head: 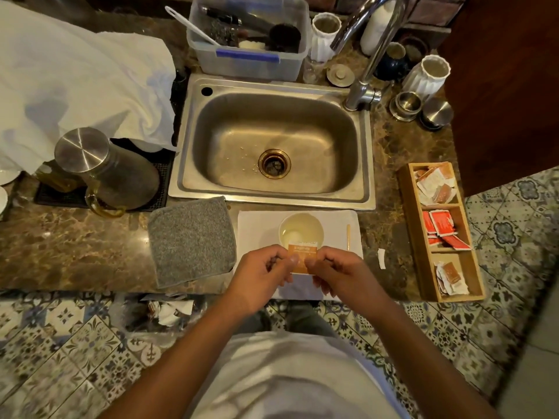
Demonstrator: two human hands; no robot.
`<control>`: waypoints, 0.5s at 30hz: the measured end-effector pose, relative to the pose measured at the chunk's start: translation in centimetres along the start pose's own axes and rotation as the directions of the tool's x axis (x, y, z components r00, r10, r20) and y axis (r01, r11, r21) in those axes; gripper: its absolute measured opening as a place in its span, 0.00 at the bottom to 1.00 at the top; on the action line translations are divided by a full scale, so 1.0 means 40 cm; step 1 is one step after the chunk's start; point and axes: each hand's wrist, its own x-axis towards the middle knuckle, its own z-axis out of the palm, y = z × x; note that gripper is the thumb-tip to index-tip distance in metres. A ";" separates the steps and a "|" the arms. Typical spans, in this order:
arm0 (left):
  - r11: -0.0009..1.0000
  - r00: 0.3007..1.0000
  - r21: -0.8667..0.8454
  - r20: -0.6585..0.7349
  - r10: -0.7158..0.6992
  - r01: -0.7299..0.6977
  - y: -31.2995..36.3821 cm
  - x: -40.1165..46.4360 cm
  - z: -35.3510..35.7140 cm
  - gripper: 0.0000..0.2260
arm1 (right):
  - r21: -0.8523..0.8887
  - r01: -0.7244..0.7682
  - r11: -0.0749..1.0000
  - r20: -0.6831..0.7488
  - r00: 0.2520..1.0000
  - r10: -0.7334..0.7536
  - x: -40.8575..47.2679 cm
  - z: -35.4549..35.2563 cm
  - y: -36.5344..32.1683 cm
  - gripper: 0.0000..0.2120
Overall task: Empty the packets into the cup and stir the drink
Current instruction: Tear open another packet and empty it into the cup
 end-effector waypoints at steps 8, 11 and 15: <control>0.996 0.996 -0.034 -0.018 -0.089 0.088 -0.020 0.010 0.020 0.09 | 0.016 -0.079 0.997 0.016 0.997 0.079 0.018 0.001 0.029 0.14; 0.992 0.993 -0.061 -0.036 -0.114 0.112 -0.019 0.015 0.028 0.10 | 0.024 -0.088 0.996 0.024 0.996 0.087 0.025 -0.001 0.033 0.15; 0.990 0.992 -0.087 -0.033 -0.119 0.115 -0.019 0.022 0.033 0.09 | 0.038 -0.096 0.995 0.029 0.995 0.095 0.031 -0.007 0.033 0.15</control>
